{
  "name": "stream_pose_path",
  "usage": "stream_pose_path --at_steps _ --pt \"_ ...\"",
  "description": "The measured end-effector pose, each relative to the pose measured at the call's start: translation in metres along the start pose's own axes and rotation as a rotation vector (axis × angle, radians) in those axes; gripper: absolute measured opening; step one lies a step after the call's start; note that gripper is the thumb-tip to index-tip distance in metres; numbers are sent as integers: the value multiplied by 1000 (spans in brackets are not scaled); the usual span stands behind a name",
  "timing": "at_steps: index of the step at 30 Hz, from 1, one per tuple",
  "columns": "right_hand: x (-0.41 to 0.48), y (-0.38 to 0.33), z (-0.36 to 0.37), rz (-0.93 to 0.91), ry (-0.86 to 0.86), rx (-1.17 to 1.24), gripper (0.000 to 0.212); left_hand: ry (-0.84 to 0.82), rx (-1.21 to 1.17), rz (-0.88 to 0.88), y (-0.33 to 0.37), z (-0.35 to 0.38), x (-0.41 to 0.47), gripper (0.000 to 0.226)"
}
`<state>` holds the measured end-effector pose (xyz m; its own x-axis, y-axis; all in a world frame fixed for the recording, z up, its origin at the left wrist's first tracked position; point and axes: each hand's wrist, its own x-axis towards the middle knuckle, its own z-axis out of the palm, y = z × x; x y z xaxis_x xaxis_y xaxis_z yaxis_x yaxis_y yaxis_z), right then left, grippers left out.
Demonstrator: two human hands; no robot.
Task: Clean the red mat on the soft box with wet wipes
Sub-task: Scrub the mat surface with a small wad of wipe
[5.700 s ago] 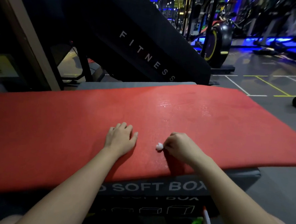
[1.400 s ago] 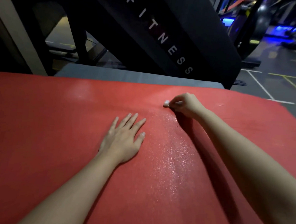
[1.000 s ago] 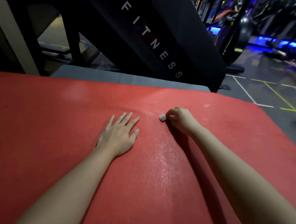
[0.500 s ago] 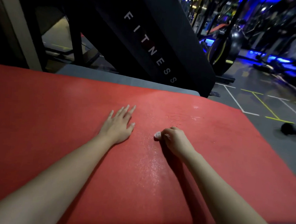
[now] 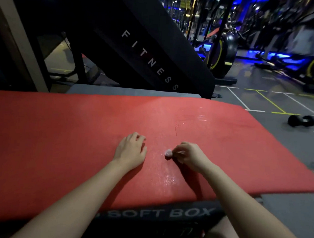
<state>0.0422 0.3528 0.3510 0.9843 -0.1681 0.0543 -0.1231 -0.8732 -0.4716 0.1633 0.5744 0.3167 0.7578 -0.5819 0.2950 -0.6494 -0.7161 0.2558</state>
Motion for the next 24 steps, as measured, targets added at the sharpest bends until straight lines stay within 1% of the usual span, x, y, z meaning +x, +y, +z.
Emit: stream_pose_path --at_steps 1,3,7,10,12,14,16,20,24 --pt "0 -2 4 20 26 -4 20 0 12 -6 -1 -1 -8 37" --pt "-14 -10 11 -15 19 -13 12 -13 16 -13 -2 -3 -23 41" --pt "-68 -24 9 -81 -103 -34 8 -147 56 -48 -3 3 -55 56" --pt "-98 -24 2 -82 -199 -6 7 -157 31 -68 -4 8 -65 60" --pt "-96 -23 6 -49 -161 -10 9 -123 37 -70 -3 9 -62 59" --pt "-87 -28 16 -14 -57 -72 12 -118 30 -84 -2 9 -61 58" --pt "-85 -29 26 11 21 -70 12 -124 20 -93 -1 8 -63 58" --pt "-121 -18 28 -42 -1 -32 8 -144 32 -84 -4 5 -66 57" --pt "-149 -2 15 -8 -17 -28 7 -130 30 -94 -2 8 -65 57"
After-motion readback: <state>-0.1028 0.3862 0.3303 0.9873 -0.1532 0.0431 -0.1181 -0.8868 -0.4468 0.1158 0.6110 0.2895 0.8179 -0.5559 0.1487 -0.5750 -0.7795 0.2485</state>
